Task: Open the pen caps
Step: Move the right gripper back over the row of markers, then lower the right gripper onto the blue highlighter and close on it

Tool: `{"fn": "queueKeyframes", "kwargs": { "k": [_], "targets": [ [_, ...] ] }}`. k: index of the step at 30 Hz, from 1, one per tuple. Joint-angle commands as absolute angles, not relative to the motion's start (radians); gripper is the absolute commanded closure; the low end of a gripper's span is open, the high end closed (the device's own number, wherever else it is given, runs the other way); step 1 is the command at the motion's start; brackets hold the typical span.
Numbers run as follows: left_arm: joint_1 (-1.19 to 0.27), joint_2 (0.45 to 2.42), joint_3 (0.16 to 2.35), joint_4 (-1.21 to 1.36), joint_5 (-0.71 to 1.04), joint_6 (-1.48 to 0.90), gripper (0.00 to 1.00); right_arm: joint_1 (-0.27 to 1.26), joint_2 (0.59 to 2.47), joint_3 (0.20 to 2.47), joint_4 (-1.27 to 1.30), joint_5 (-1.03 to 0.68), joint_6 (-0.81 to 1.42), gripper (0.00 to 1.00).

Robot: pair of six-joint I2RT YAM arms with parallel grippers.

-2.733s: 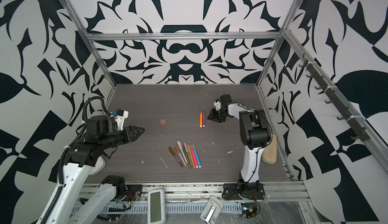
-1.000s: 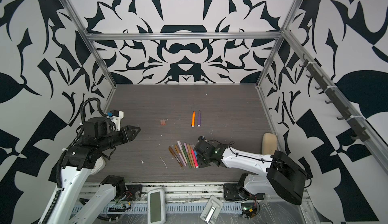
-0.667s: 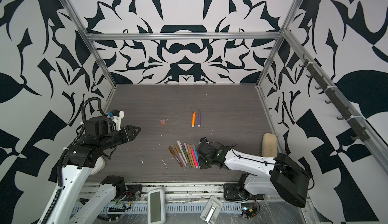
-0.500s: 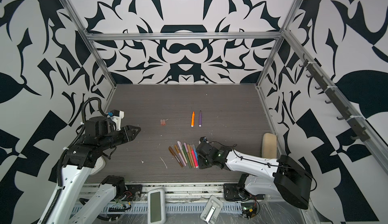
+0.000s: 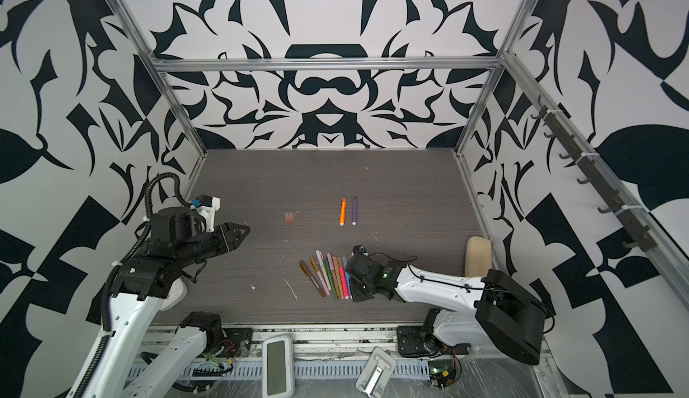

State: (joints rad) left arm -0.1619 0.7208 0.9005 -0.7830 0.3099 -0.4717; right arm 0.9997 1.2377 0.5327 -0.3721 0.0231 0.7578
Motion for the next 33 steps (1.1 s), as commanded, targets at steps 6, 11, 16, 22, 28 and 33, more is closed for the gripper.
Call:
{"fn": "queueKeyframes", "kwargs": {
  "k": [6, 11, 16, 22, 28, 33],
  "targets": [
    [-0.158, 0.722, 0.891, -0.806, 0.307, -0.476, 0.59, 1.023, 1.229, 0.549, -0.319, 0.025, 0.751, 0.68],
    [-0.158, 0.721, 0.891, -0.807, 0.307, -0.476, 0.59, 1.032, 1.261, 0.552, -0.294, 0.018, 0.755, 0.68],
    [-0.158, 0.726, 0.892, -0.807, 0.308, -0.476, 0.59, 1.036, 1.293, 0.564, -0.291, 0.019, 0.756, 0.68],
    [-0.158, 0.724, 0.892, -0.807, 0.309, -0.474, 0.59, 1.067, 1.291, 0.581, -0.28, 0.037, 0.764, 0.67],
    [-0.158, 0.726, 0.894, -0.806, 0.313, -0.474, 0.59, 1.089, 1.291, 0.6, -0.273, 0.046, 0.764, 0.65],
    [-0.158, 0.724, 0.893, -0.805, 0.313, -0.473, 0.59, 1.109, 1.321, 0.604, -0.25, 0.054, 0.779, 0.64]
  ]
}}
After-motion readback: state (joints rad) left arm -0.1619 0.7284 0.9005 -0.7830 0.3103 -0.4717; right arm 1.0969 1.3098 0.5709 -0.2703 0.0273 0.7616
